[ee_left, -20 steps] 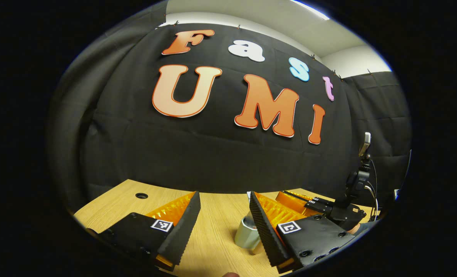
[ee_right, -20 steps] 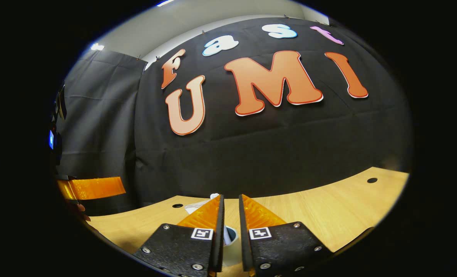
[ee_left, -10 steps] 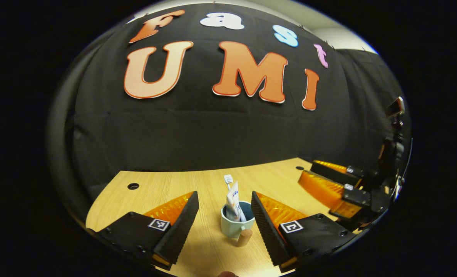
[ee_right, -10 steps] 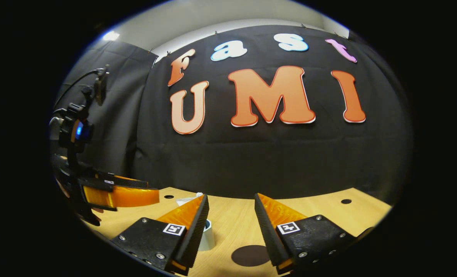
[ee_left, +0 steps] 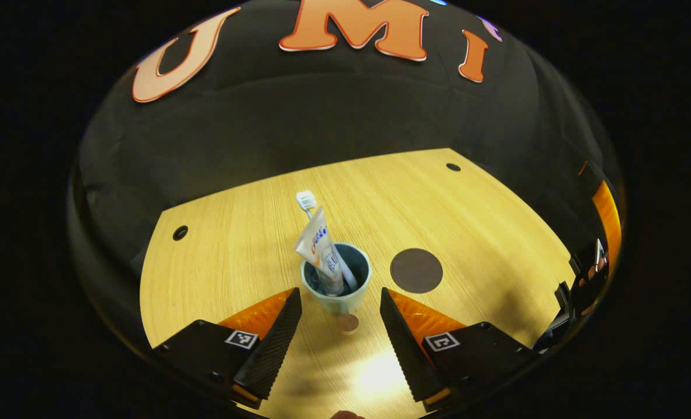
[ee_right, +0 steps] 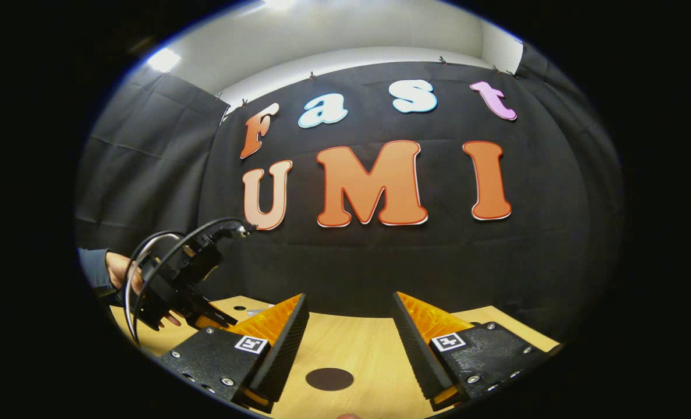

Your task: Put the toothbrush and toothpaste on the desktop into the cup, then pick up the cup and place it on the coaster on the desktop.

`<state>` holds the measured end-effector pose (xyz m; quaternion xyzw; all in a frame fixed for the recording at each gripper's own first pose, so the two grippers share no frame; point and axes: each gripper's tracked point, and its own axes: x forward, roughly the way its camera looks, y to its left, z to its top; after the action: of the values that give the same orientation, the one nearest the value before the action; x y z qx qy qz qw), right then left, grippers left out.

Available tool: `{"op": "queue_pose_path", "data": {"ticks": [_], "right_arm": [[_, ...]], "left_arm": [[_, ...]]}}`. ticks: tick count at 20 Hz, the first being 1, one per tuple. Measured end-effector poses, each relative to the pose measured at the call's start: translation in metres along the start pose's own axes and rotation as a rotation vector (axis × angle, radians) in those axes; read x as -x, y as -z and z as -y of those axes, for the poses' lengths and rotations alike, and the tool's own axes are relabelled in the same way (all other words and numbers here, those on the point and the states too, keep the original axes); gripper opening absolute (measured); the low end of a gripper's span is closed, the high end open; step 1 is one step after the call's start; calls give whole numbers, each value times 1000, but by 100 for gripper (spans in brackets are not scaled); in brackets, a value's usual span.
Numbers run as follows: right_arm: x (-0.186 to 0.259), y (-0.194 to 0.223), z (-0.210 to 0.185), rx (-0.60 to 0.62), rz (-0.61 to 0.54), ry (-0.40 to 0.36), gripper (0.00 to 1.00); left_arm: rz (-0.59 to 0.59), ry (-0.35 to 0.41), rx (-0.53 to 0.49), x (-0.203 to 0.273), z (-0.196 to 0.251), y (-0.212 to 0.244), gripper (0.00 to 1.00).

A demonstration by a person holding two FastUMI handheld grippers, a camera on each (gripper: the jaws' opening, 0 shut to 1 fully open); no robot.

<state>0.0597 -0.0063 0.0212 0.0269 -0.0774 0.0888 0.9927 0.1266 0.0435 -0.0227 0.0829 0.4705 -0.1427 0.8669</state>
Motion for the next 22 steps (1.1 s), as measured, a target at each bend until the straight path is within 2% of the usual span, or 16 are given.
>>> {"op": "queue_pose_path", "data": {"ticks": [1,2,3,6,7,10,12,14,16,17,20,22], "right_arm": [[8,-2,8,13,-3,10,92],[16,0,15,21,-11,15,87],[24,1,20,26,-21,18,87],[47,3,33,52,-35,25,89],[53,3,35,55,-36,26,89],[66,7,42,61,-50,29,90],[73,8,47,77,-56,39,90],[77,11,49,89,-58,43,90],[78,16,47,83,-69,36,90],[79,19,47,77,-77,34,90],[81,24,48,86,-85,35,90],[82,24,48,88,-83,37,90]], "left_arm": [[-50,11,10,-3,5,7,88],[-102,16,20,-6,8,14,88],[-145,15,26,-15,11,22,93],[-233,-40,19,-29,1,29,84],[-260,-59,11,-33,-2,30,84],[-324,-88,-2,-45,-2,27,84],[-346,-96,-9,-45,-3,22,90],[-357,-81,-18,-47,5,10,78],[-366,-101,-28,-50,9,7,63],[-364,-110,-26,-51,11,11,63],[-343,-104,-27,-55,22,4,34],[-325,-108,-16,-58,18,3,28]]}}
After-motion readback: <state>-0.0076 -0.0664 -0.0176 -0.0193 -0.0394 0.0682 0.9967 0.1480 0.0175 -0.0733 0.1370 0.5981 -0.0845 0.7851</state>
